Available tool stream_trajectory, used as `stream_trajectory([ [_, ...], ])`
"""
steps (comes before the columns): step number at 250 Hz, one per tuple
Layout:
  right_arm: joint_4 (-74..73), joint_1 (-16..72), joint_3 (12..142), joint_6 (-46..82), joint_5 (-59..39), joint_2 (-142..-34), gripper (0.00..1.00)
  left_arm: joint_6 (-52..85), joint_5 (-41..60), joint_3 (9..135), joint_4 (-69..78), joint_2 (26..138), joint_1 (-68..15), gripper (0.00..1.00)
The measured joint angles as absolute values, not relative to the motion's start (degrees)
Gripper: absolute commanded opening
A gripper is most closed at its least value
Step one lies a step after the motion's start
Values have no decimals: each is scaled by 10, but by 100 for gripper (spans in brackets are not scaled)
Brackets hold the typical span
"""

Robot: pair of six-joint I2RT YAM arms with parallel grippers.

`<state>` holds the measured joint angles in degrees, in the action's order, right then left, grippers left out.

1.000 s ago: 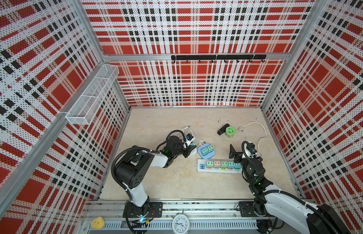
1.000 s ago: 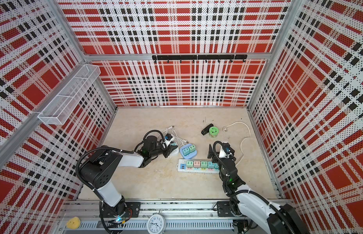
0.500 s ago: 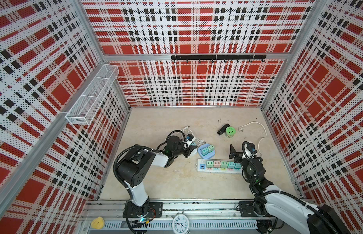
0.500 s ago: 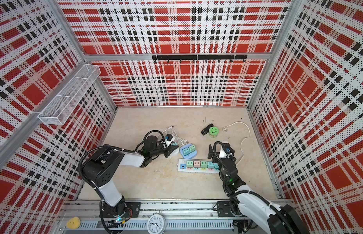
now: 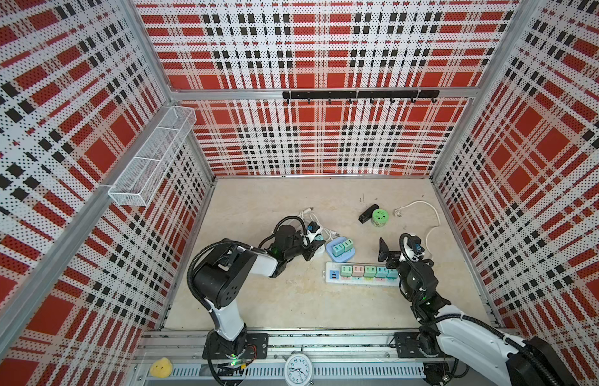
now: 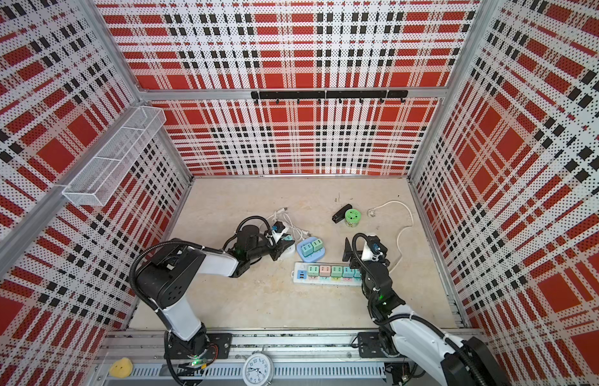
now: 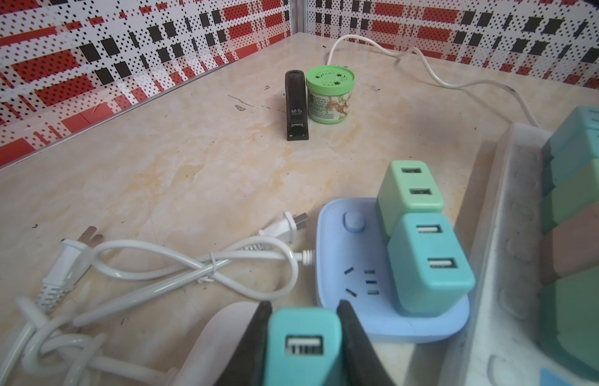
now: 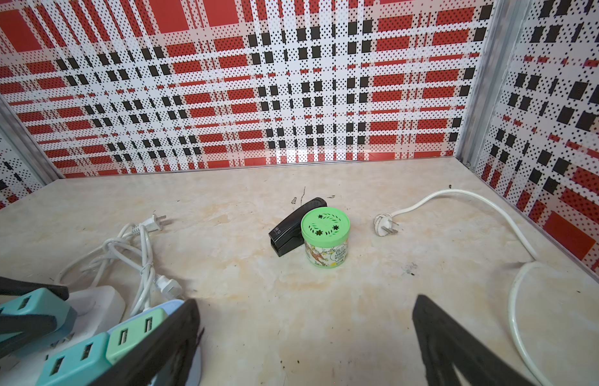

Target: Insert the plug

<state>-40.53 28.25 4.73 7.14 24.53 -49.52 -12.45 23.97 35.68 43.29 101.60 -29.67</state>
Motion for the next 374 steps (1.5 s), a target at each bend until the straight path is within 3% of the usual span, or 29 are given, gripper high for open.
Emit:
stream_trajectory([
  [75,-405,283,47,71,244,-495,100,-107,200,310,515,1016,-297,0],
  [183,-405,283,47,71,244,-495,100,-126,222,299,532,1016,-303,0],
  [274,-406,283,38,72,242,-482,100,-148,232,278,515,1024,-361,0],
  [312,-352,284,55,92,204,-460,84,-120,248,269,481,996,-338,0],
  [349,-256,378,167,120,213,-487,82,-91,252,265,431,865,-307,0],
  [374,-226,484,269,130,239,-561,74,-79,248,282,375,760,-301,0],
])
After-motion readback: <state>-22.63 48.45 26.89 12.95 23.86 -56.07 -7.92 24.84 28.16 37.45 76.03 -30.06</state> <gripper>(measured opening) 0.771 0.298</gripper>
